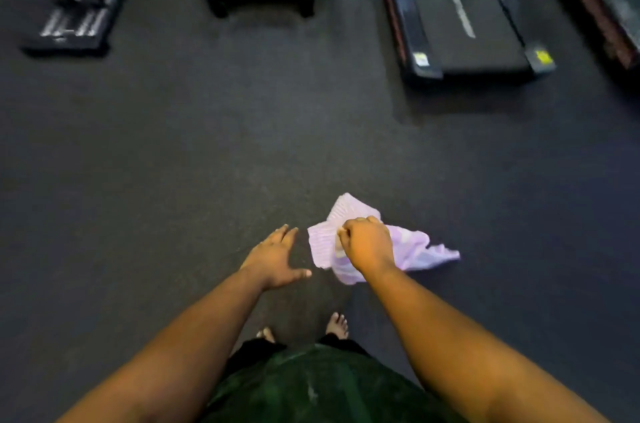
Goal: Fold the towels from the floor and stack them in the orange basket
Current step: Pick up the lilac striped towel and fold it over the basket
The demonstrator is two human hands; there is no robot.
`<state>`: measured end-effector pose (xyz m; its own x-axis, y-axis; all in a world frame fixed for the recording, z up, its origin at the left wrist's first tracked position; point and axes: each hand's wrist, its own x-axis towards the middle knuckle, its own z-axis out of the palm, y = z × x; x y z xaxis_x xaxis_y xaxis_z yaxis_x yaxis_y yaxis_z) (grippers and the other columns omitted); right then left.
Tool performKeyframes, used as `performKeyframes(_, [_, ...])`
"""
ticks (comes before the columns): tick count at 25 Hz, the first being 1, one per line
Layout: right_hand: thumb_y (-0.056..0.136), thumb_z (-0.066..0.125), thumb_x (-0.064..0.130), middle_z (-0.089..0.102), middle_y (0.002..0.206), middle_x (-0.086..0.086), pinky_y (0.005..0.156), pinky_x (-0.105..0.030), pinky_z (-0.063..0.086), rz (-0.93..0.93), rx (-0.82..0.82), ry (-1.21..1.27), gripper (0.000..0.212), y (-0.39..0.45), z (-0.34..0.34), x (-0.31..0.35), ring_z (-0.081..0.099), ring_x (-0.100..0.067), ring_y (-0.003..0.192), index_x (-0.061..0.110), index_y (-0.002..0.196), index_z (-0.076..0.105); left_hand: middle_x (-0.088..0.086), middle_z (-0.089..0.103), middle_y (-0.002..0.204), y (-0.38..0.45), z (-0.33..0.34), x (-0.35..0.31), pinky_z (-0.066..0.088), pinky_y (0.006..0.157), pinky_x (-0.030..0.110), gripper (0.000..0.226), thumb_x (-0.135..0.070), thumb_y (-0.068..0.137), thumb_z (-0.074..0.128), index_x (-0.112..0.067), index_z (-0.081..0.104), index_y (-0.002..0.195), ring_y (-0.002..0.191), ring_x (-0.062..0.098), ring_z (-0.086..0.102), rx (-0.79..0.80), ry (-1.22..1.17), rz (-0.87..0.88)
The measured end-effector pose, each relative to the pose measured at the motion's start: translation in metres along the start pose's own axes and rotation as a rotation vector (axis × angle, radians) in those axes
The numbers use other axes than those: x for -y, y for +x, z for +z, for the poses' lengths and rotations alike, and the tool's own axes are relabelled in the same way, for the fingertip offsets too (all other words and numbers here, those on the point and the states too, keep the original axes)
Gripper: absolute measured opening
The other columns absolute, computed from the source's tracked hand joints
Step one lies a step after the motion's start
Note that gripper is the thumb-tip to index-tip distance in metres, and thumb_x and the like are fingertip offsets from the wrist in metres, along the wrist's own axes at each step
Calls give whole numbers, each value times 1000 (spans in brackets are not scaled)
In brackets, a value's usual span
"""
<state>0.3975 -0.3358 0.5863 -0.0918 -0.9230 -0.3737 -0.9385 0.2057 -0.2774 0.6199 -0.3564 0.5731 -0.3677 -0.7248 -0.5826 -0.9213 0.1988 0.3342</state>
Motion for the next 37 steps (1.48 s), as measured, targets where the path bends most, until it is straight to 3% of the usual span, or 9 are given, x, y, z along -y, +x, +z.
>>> performKeyframes(8, [100,47,41,73,101,-2,93,-40,51,-480,-15,-165,34,-13,22,295,61,-25,103,22,99,76,5,4,173,-181,-20,214,21,127,42,114,-73,83,64,-20,5,165,159,22,9,-361,-242,-384])
performKeyframes(13, [102,48,39,73,104,-1,93,-39,48,-786,9,-286,31,-69,86,486,59,-25,108,22,102,73,5,1,173,-321,-3,361,22,126,47,114,-74,83,63,-22,3,165,159,23,8,-475,-347,-575])
performKeyframes(19, [101,47,40,73,99,4,85,-36,51,-1013,-52,-302,31,-120,134,681,61,-22,102,24,97,73,3,2,173,-459,7,488,23,126,45,112,-72,84,63,-23,3,165,159,23,10,-593,-448,-812])
performKeyframes(26, [100,44,34,71,92,7,79,-36,50,-1243,-32,-220,30,-143,182,898,57,-19,93,23,90,70,0,2,173,-545,-15,625,26,126,45,111,-73,83,64,-26,4,165,158,21,12,-725,-526,-1019])
performKeyframes(37, [101,46,37,72,99,7,82,-37,49,-1535,-5,-231,29,-158,250,1214,58,-21,98,24,96,72,-2,2,173,-647,-84,845,26,125,43,111,-74,84,62,-26,4,165,159,18,10,-887,-605,-1248])
